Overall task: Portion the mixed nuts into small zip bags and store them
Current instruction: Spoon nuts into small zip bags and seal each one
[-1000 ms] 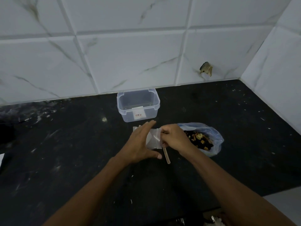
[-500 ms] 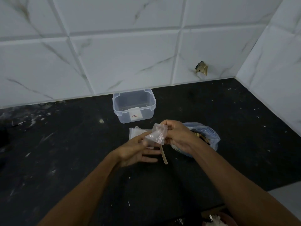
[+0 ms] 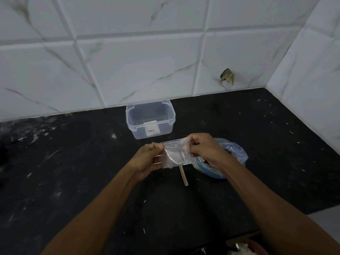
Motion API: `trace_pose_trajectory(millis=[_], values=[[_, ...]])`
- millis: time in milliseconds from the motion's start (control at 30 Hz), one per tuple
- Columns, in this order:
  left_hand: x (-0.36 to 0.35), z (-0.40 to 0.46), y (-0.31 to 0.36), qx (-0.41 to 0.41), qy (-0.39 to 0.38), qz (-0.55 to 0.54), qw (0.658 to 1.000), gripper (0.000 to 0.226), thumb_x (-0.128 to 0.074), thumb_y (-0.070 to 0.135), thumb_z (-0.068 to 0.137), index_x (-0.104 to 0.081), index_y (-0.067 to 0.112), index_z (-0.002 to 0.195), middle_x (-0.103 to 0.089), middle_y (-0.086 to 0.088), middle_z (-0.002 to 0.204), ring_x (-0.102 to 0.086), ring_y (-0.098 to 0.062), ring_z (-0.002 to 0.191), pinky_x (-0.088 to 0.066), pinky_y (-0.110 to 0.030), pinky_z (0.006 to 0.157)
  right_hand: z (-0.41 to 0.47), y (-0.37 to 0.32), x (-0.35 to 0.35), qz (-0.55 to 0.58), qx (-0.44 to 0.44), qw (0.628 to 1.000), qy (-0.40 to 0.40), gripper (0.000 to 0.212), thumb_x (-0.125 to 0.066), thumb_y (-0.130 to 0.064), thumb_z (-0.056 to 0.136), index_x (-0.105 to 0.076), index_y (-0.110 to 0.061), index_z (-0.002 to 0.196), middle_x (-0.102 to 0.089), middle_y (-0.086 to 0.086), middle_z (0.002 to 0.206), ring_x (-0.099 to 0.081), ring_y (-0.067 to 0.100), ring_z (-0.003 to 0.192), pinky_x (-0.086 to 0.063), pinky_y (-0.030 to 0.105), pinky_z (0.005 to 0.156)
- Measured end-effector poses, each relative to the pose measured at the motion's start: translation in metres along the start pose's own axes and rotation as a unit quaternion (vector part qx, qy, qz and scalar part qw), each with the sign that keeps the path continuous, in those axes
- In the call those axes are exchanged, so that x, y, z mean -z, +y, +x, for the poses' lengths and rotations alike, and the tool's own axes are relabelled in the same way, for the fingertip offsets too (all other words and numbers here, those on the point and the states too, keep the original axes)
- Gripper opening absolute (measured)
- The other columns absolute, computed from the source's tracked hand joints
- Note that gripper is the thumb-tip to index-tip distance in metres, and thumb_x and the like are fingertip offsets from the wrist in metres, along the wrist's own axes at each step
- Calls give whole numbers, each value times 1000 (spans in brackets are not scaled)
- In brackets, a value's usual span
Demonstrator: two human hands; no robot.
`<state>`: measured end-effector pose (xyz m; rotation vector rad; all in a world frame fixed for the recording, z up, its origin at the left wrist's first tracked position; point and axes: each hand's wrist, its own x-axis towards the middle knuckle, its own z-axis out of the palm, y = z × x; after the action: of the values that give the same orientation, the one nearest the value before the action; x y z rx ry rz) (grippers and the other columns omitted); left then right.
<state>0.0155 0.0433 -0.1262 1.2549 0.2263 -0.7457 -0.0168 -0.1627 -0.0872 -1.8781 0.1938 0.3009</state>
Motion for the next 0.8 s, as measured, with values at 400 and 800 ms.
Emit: trace_pose_trajectory(millis=[400,800], values=[[-6,0,-10,-21,22,3,1000,16,-57,22,94,-67,13,87,-68,-11,101,-59,-26,97,-49,-36,84,0,4,-4,101,-107,989,2,17,-68,-9,85,-70,-11,102,-70,15,100,-62,21,81,-52,32,74],[-16,-2,-13,-382,6,559,736,135,-88,54,55,-2,25,154,-11,4,161,-11,-8,146,-11,-26,118,-10,-21,-6,-105,-18,992,64,18,-60,2,84,-64,-14,77,-62,-1,67,-58,6,56,-41,15,49]])
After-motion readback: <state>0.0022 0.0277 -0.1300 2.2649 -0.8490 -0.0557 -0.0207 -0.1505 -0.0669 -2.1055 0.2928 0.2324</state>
